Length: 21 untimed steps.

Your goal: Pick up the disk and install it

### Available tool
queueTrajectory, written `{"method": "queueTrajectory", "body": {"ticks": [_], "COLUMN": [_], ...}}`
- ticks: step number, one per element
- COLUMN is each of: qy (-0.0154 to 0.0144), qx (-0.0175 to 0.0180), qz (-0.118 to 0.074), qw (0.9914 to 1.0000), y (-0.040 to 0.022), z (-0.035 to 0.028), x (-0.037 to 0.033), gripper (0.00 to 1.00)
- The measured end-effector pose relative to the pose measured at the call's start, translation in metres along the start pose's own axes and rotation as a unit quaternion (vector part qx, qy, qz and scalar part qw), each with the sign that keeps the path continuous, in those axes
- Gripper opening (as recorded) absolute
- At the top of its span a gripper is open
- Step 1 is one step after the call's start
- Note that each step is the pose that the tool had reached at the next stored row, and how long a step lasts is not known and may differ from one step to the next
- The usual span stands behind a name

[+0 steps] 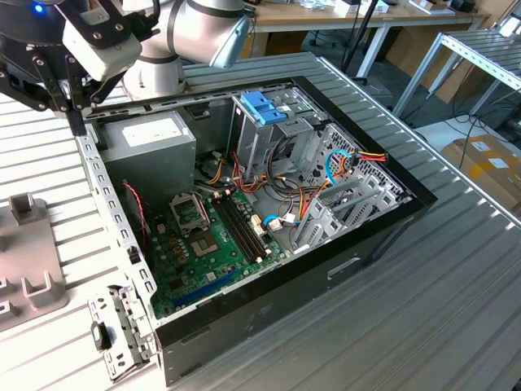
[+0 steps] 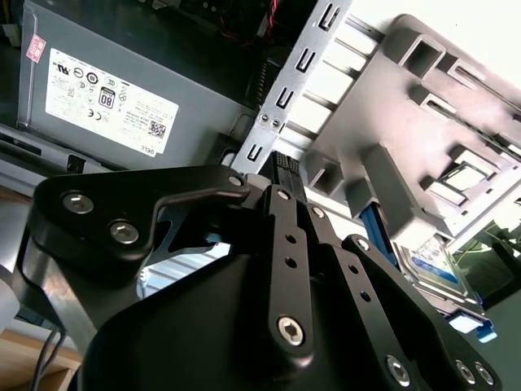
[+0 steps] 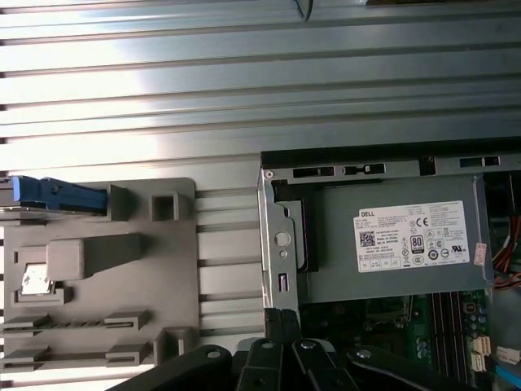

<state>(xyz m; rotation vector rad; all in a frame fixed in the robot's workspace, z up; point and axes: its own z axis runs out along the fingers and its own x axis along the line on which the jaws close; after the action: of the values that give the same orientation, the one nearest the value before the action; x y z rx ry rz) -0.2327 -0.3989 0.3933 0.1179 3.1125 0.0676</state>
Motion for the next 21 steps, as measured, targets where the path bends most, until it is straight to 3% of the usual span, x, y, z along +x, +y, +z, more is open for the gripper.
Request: {"method": "queueTrajectory", "body": {"ticks": [21], "qy": [0.0000], "qx": [0.0000], "qz": [0.000], "qw": [1.00000], "y": [-0.0010], "z": [-0.0004], "x": [0.0127], "gripper": [0.11]}}
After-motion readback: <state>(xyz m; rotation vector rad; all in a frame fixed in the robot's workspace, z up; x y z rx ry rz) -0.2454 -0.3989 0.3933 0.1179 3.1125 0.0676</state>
